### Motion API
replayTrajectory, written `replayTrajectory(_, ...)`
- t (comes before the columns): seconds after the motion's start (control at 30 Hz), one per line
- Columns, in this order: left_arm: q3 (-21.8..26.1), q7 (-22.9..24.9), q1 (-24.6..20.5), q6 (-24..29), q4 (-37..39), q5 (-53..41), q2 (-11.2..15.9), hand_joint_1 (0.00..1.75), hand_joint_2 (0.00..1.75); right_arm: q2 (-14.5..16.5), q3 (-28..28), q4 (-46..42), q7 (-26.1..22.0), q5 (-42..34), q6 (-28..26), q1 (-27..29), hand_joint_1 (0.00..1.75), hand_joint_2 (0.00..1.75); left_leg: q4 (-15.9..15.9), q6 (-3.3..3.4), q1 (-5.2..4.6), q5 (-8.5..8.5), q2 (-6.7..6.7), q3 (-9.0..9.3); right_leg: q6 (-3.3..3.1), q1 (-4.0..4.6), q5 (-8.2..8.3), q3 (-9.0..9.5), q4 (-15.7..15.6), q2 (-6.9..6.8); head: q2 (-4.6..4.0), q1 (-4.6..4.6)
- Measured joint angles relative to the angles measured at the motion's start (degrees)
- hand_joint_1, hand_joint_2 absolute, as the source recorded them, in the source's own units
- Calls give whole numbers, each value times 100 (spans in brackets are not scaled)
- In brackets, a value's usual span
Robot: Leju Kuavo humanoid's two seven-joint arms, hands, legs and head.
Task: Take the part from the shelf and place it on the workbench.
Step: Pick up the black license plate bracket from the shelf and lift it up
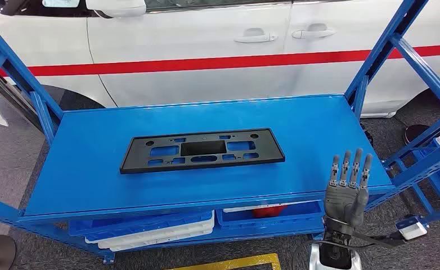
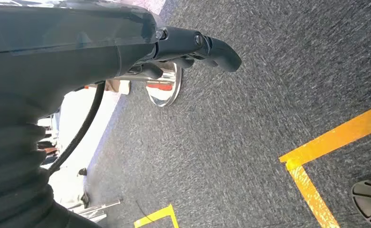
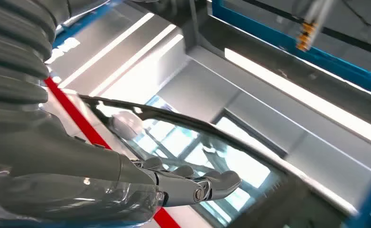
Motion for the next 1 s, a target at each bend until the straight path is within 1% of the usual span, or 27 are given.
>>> replayTrajectory(0.07,0,7,-2,-5,0,-1,0,0,175,-7,134,-42,-91,222,3,-3,0,175,0,0,0,0,0,0,0,0,0,0,1,0,0,0)
replayTrajectory(0.23,0,25,-11,-22,0,-2,-1,0,175,-45,915,-178,-733,1611,-72,-56,0,175,0,0,1,0,1,0,0,1,0,0,1,1,0,0)
replayTrajectory(0.3,0,26,-11,-22,0,-5,-2,0,175,-66,1238,-213,-1054,2281,-333,-91,0,175,0,0,1,0,1,0,0,1,0,0,1,1,0,0)
replayTrajectory(0.37,0,28,-12,-24,0,-13,-2,0,175,-88,1539,-260,-1406,3064,-750,-114,0,175,0,0,1,0,1,0,0,1,0,0,1,1,0,0)
replayTrajectory(0.43,0,40,-17,-37,0,-20,-3,0,175,-108,1804,-324,-1781,3963,-1340,-122,0,175,0,0,1,0,1,0,0,0,0,0,1,1,0,0)
replayTrajectory(0.57,-1,75,-47,-87,0,-31,-6,0,175,-167,2378,-486,-2491,5950,-3028,-144,0,175,0,0,1,0,1,0,0,0,0,0,1,2,0,0)
replayTrajectory(0.63,-5,90,-76,-114,0,-34,-7,0,175,-223,2709,-563,-2630,6880,-3965,-180,0,175,0,0,1,0,1,0,0,0,0,0,1,2,0,0)
replayTrajectory(0.7,-10,105,-107,-138,0,-38,-7,0,175,-301,3037,-600,-2651,7719,-4847,-237,0,175,0,0,1,0,1,0,0,0,0,0,1,2,0,0)
replayTrajectory(0.77,-13,114,-129,-162,0,-42,-7,0,175,-397,3352,-587,-2653,8367,-5568,-312,0,175,0,0,1,1,1,0,0,0,0,0,1,2,0,0)
replayTrajectory(0.87,-16,116,-152,-180,1,-46,-8,0,175,-540,3774,-486,-2651,8946,-6332,-435,0,175,0,-1,1,1,1,0,0,0,0,0,1,1,0,0)
replayTrajectory(1.0,-19,119,-172,-192,1,-50,-9,0,175,-664,4131,-324,-2641,9384,-6850,-553,0,175,0,-1,1,1,1,0,0,0,0,0,1,1,0,0)
